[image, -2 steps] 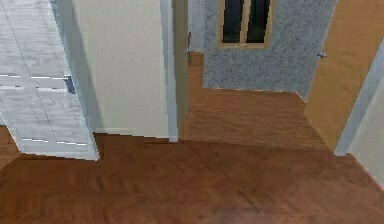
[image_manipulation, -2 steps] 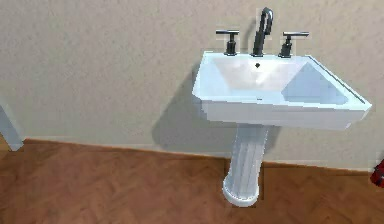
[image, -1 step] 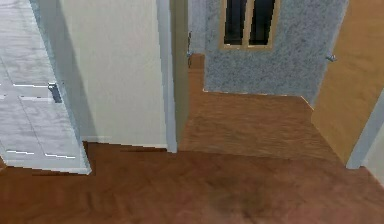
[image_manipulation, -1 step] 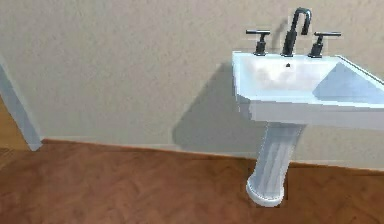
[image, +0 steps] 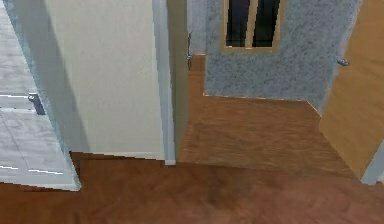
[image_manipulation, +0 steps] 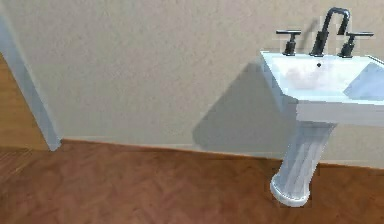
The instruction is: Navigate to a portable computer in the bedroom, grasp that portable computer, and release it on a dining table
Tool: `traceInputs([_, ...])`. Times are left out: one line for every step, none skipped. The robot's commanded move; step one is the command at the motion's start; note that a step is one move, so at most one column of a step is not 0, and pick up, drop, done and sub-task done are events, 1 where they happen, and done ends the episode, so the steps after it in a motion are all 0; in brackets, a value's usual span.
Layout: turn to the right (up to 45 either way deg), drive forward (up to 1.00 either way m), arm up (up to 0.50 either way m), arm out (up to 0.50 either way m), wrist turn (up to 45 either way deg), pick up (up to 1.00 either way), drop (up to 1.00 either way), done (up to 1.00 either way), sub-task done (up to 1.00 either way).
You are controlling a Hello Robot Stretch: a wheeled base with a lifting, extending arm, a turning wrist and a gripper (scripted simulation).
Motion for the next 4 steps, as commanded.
traceInputs([18.0, 0.0, 0.0, 0.0, 0.0, 0.0, 0.0, 0.0, 0.0])
traceInputs([0.0, 1.0, 0.0, 0.0, 0.0, 0.0, 0.0, 0.0, 0.0])
traceInputs([6.0, 0.0, 0.0, 0.0, 0.0, 0.0, 0.0, 0.0, 0.0])
traceInputs([0.0, 0.3, 0.0, 0.0, 0.0, 0.0, 0.0, 0.0, 0.0])
